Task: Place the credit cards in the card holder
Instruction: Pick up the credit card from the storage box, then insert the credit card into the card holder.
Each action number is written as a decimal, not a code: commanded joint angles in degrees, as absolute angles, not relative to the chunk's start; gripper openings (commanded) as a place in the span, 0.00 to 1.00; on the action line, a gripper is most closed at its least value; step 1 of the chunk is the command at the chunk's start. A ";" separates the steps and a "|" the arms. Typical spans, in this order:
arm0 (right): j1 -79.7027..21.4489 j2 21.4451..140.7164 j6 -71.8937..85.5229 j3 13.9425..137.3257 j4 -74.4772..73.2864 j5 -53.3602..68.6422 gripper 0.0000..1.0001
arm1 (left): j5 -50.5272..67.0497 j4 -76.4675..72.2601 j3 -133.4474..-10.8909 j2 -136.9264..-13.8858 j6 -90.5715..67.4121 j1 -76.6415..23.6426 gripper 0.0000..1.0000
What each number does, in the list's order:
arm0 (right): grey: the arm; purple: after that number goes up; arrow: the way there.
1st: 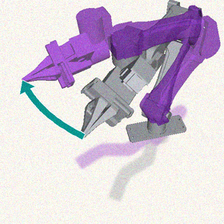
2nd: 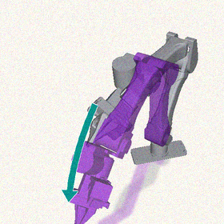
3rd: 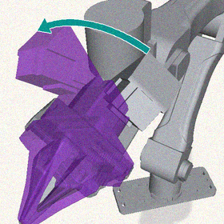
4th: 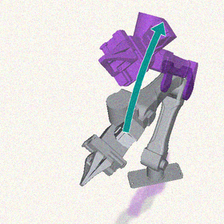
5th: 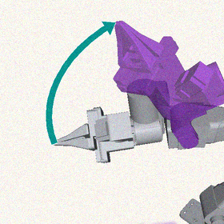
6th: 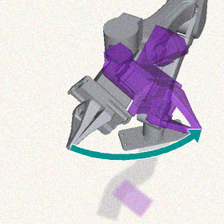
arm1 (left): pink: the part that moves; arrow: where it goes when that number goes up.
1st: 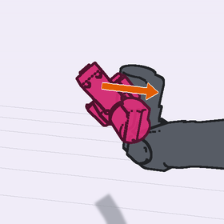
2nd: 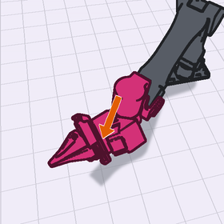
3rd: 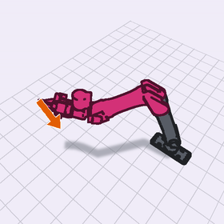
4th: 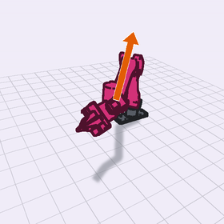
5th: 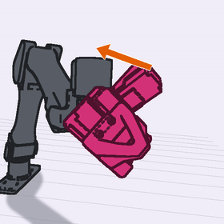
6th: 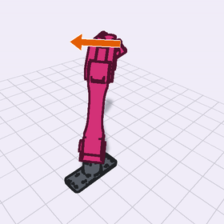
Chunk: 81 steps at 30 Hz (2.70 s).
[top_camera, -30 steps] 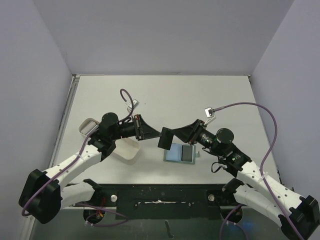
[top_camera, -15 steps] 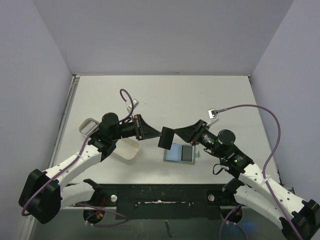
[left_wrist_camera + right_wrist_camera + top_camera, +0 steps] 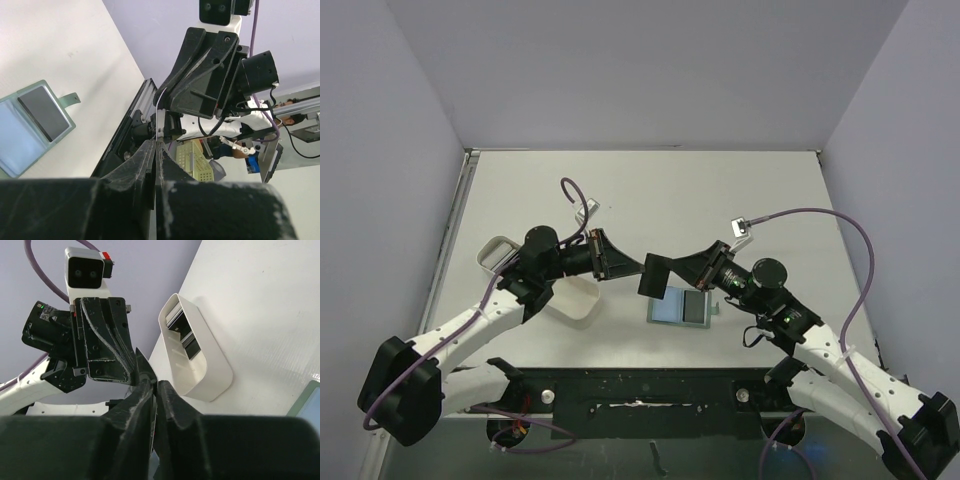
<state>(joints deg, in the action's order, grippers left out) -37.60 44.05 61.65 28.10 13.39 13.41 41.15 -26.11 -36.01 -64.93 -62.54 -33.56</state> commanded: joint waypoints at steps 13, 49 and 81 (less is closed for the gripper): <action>-38.00 41.02 52.16 30.13 -2.17 5.38 0.00 | 26.36 -5.69 -42.53 -64.19 -47.92 -35.34 0.45; -20.58 59.24 42.17 27.10 1.33 16.88 0.00 | 6.04 6.94 -53.98 -95.98 -37.94 -49.74 0.00; -19.61 67.94 44.03 17.49 18.24 19.92 0.00 | 5.18 6.97 -51.16 -98.88 -39.06 -51.57 0.00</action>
<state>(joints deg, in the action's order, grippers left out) -20.05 67.46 43.33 18.37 13.41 18.26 5.78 7.86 -51.46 -97.86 -38.76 -50.72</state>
